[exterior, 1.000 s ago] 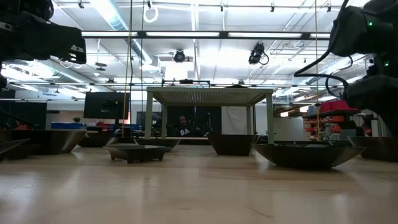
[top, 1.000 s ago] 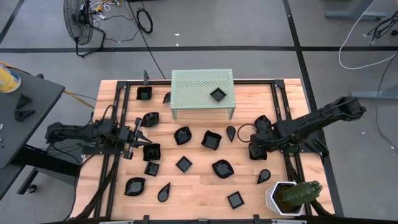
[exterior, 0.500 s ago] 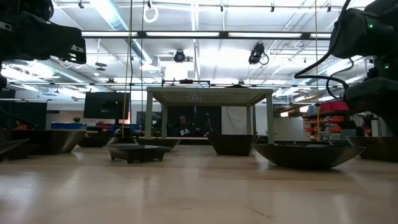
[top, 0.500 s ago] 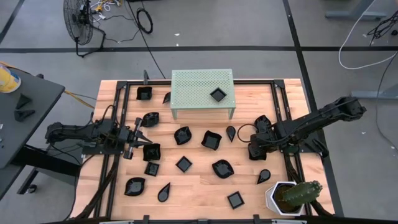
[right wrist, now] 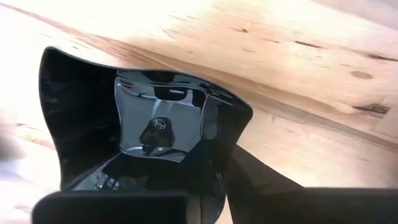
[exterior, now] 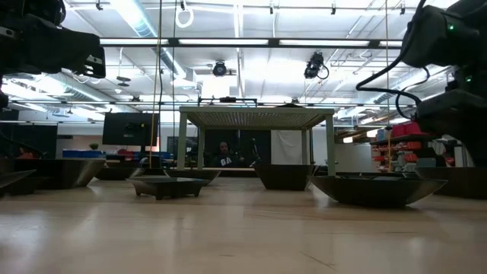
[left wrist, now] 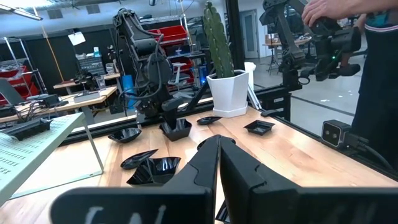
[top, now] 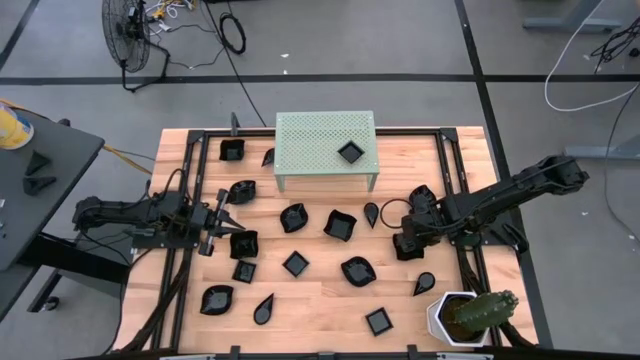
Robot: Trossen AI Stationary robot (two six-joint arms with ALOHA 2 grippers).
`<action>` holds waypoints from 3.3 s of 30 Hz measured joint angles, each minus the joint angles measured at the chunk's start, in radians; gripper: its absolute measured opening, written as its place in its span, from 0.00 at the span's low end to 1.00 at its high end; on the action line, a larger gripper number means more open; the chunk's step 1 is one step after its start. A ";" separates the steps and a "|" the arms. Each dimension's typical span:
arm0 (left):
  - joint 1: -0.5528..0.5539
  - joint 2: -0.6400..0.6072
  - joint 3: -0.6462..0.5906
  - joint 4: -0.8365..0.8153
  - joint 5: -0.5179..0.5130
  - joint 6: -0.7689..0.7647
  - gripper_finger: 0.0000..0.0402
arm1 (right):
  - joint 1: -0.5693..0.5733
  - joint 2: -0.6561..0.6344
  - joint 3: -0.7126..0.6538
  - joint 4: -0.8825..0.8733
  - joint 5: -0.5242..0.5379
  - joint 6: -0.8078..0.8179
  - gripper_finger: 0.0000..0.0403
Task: Pick & Place Mini shaped plates
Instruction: Put the distorted square plate on the shelf
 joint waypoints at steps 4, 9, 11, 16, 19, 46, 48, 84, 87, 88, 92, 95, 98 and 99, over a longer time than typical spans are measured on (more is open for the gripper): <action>0.000 0.000 0.000 0.000 0.000 0.000 0.06 | 0.000 0.000 0.000 0.010 0.009 0.000 0.07; 0.000 0.000 0.000 0.000 0.000 0.000 0.06 | 0.000 0.000 0.000 0.013 0.010 0.000 0.03; 0.000 0.000 0.000 0.000 0.000 0.000 0.06 | 0.000 0.000 0.000 0.013 0.010 0.000 0.02; 0.000 0.000 0.000 0.000 0.000 0.000 0.06 | 0.000 0.000 0.000 0.017 0.011 0.000 0.01; 0.000 0.000 0.000 0.000 0.000 0.000 0.06 | 0.000 0.000 0.001 0.019 0.012 0.000 0.01; 0.000 0.000 0.000 0.000 0.000 0.000 0.06 | -0.075 0.037 0.368 -0.006 0.160 -0.153 0.01; 0.000 0.000 0.000 0.000 0.000 0.000 0.06 | -0.104 0.067 0.418 0.000 0.162 -0.217 0.01; 0.000 0.000 0.000 0.000 0.000 0.000 0.06 | -0.469 0.651 1.226 0.147 0.071 -0.613 0.01; 0.000 0.000 0.000 0.000 0.000 0.000 0.06 | -0.501 0.658 1.227 0.191 0.088 -0.554 0.01; 0.000 0.000 0.000 0.000 0.000 0.000 0.06 | -0.511 0.660 1.228 0.211 0.099 -0.540 0.01; 0.000 0.000 0.000 0.000 0.000 0.000 0.06 | -0.557 0.663 1.227 0.236 0.118 -0.484 0.01; 0.000 0.000 0.000 -0.001 0.000 0.000 0.06 | -0.589 0.662 1.227 0.250 0.124 -0.445 0.01; 0.000 0.000 0.000 -0.001 0.000 0.000 0.06 | -0.622 0.662 1.227 0.257 0.124 -0.425 0.01; 0.000 0.000 0.000 0.000 0.000 0.000 0.06 | -0.634 0.662 1.227 0.258 0.124 -0.418 0.01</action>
